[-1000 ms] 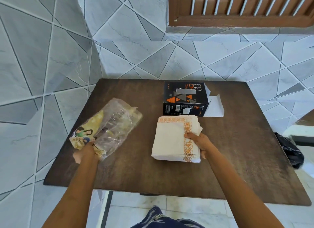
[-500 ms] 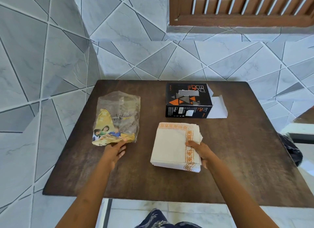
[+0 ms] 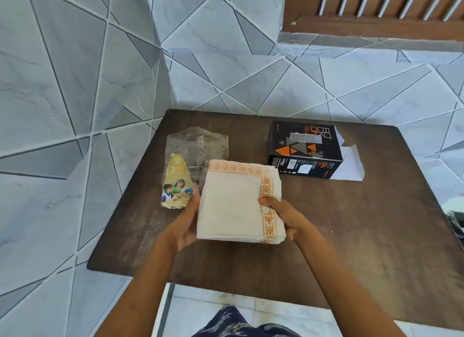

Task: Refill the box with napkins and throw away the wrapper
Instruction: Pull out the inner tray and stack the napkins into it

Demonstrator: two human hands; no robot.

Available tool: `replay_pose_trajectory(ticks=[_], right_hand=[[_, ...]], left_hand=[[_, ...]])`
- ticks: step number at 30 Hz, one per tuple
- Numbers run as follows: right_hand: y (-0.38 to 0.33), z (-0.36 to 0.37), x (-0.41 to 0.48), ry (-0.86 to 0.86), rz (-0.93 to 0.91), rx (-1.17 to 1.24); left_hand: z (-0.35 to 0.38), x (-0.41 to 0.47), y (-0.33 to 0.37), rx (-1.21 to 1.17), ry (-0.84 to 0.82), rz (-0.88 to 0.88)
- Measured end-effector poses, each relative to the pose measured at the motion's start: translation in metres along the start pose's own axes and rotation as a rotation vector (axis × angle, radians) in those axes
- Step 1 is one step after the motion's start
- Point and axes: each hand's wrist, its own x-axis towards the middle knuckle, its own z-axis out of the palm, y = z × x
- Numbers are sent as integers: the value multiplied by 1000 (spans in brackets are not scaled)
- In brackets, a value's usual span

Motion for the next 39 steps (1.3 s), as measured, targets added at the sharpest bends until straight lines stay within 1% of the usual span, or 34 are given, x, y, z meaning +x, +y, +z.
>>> replay_pose_trajectory(ticks=[1,3,5,6,8,11,14,16,18,20,22,23,25,27,29,31,34,36,39], right_hand=[[3,8,4,26,1,-25],[15,19,10,89,8,-47],[29,28,15,137,12,-61],[36,32,18,157,14,-70],[48,38,21,233,8,-116],[61,44,26,388,-52,-252],[62,47,27,525,-135,-514],[62,46,28,565,-162,-631],[62,44,27,563,-172,-676],[62,40,24,573,-175,-672],[57,35,18,619,-218,-625],[52,32,14,658,-259,-609],[42,23,4,744,-358,-590],[27,12,-7,810,-441,-545],[8,-3,-17,878,-512,-492],[-11,-22,-28,949,-552,-462],[-36,-53,-41,1023,-577,-425],[-52,-74,-47,1054,-601,-421],[-75,-103,-47,1085,-593,-470]], left_hand=[[-4,-5,3,14,29,27],[-11,-15,5,144,93,52],[-23,-21,1,325,176,19],[-31,-22,-4,379,237,0],[-42,-25,-13,389,349,-14],[-48,-25,-24,363,459,-15],[-43,-22,-26,356,527,3],[-42,-19,-24,413,558,2],[-44,-17,-21,568,587,-7],[-49,-18,-17,802,647,2],[-48,-20,-8,980,713,95],[-43,-19,-1,1043,717,159],[-23,-15,11,1129,667,293],[7,-4,21,1145,599,427],[39,12,26,1133,497,515],[70,32,26,1096,378,542],[110,62,25,898,294,527],[136,82,28,848,315,545],[166,110,33,845,416,568]])
